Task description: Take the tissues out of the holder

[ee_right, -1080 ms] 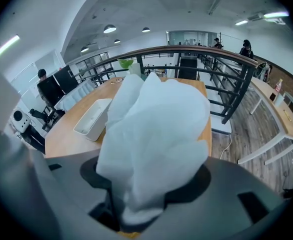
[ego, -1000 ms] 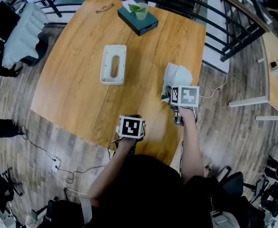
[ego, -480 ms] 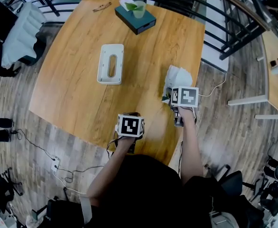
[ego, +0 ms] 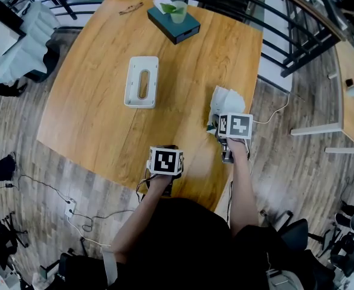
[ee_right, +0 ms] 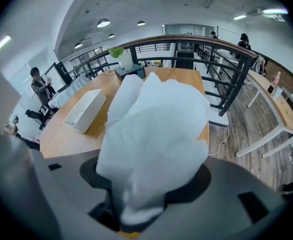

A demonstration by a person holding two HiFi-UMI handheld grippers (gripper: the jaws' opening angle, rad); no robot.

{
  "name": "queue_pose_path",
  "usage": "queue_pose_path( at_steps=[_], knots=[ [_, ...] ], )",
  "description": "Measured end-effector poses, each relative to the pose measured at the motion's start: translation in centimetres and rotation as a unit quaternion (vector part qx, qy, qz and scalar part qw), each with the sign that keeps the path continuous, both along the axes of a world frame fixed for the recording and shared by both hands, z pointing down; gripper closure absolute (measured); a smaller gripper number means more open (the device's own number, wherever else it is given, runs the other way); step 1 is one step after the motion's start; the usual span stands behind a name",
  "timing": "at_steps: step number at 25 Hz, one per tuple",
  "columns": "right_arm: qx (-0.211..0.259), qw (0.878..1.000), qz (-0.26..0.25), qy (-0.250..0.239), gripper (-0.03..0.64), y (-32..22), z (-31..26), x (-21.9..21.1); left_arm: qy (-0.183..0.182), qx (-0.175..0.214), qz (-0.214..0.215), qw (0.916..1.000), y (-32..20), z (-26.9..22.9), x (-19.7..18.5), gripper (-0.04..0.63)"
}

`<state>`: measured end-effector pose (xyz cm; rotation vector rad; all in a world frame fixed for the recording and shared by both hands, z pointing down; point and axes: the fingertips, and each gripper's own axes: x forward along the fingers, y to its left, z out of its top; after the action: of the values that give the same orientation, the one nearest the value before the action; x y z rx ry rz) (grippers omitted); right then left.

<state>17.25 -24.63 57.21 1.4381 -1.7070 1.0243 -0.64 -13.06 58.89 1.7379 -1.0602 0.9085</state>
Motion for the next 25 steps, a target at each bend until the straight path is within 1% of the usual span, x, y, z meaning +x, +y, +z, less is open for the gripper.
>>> queue_pose_path(
  at_steps=[7, 16, 25],
  knots=[
    [-0.010, 1.000, 0.001, 0.003, 0.333, 0.1, 0.9, 0.2, 0.000, -0.003, -0.001, 1.0000, 0.1, 0.2, -0.2, 0.588],
    [-0.023, 0.999, 0.003, 0.025, 0.333, 0.2, 2.4, 0.9, -0.002, -0.013, -0.006, 0.9999, 0.3, 0.6, -0.6, 0.588],
    [-0.034, 0.999, 0.010, 0.034, 0.331, 0.5, 3.9, 1.3, -0.003, -0.017, -0.010, 0.9998, 0.3, 1.0, -0.6, 0.588]
  ],
)
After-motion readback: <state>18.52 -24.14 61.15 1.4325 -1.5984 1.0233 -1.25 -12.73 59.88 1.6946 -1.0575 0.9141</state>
